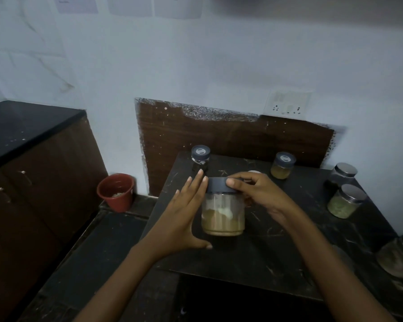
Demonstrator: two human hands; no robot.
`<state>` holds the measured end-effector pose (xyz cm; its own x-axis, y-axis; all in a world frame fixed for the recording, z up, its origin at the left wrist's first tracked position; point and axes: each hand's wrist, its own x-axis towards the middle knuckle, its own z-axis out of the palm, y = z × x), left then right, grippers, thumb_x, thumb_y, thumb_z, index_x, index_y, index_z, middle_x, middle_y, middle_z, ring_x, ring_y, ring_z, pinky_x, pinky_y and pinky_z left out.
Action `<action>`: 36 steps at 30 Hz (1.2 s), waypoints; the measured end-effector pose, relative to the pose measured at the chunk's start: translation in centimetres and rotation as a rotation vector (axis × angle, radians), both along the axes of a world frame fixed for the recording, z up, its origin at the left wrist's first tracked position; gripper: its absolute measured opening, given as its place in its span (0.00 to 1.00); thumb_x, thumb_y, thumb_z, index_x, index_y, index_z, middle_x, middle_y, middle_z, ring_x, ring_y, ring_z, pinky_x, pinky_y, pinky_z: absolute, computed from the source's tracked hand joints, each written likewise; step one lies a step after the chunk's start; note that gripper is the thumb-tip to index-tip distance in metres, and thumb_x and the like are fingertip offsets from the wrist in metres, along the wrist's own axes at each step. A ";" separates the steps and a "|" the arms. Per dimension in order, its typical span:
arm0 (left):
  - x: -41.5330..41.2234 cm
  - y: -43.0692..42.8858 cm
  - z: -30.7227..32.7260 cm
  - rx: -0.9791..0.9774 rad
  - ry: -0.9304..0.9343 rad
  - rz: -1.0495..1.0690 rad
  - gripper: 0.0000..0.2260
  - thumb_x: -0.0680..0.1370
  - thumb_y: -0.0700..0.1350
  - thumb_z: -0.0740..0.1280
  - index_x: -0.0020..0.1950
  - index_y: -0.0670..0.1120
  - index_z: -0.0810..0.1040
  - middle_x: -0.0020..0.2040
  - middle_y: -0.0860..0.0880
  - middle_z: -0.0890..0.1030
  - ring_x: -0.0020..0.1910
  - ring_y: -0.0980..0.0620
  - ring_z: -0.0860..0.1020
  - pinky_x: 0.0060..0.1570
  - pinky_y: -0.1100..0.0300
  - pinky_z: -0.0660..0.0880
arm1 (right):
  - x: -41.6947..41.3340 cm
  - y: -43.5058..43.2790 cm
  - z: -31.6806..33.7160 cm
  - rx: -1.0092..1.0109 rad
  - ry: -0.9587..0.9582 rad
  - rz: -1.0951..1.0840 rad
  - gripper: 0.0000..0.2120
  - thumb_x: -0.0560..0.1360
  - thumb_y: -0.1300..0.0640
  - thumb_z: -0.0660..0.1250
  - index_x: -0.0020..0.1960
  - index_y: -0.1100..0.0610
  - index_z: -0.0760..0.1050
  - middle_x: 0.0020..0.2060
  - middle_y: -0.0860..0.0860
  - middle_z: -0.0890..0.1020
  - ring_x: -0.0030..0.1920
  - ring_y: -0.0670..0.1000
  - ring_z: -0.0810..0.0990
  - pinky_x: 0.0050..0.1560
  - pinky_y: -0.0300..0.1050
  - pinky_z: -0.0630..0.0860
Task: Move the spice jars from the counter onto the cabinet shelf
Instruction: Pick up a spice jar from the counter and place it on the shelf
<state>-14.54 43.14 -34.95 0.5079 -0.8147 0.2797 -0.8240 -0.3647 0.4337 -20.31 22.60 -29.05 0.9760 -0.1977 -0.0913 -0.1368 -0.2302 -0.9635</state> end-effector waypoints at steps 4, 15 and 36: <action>-1.0 -1.9 1.2 -0.124 0.110 -0.064 0.58 0.62 0.59 0.76 0.70 0.65 0.29 0.74 0.63 0.33 0.72 0.69 0.39 0.66 0.75 0.49 | -1.6 -1.4 1.4 0.026 0.035 0.007 0.13 0.71 0.46 0.67 0.52 0.51 0.80 0.42 0.48 0.81 0.38 0.44 0.80 0.32 0.37 0.75; -2.5 -4.5 2.8 -0.320 0.314 -0.064 0.54 0.61 0.56 0.78 0.76 0.59 0.44 0.69 0.63 0.55 0.68 0.63 0.63 0.61 0.67 0.70 | -6.0 -5.7 1.7 -0.184 0.001 0.492 0.59 0.55 0.38 0.77 0.72 0.35 0.40 0.71 0.41 0.59 0.65 0.44 0.71 0.59 0.42 0.74; -3.0 -5.2 3.3 -0.269 0.342 -0.012 0.54 0.60 0.58 0.78 0.75 0.59 0.45 0.70 0.62 0.54 0.71 0.61 0.57 0.69 0.60 0.65 | -6.4 -5.6 1.0 -0.486 -0.051 0.392 0.62 0.57 0.44 0.78 0.71 0.33 0.34 0.67 0.24 0.39 0.65 0.24 0.48 0.63 0.29 0.64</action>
<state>-17.56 37.97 -31.63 0.5988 -0.7426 0.2998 -0.6199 -0.1927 0.7607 -26.70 17.03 -28.00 0.9851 0.1688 -0.0322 0.0902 -0.6672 -0.7394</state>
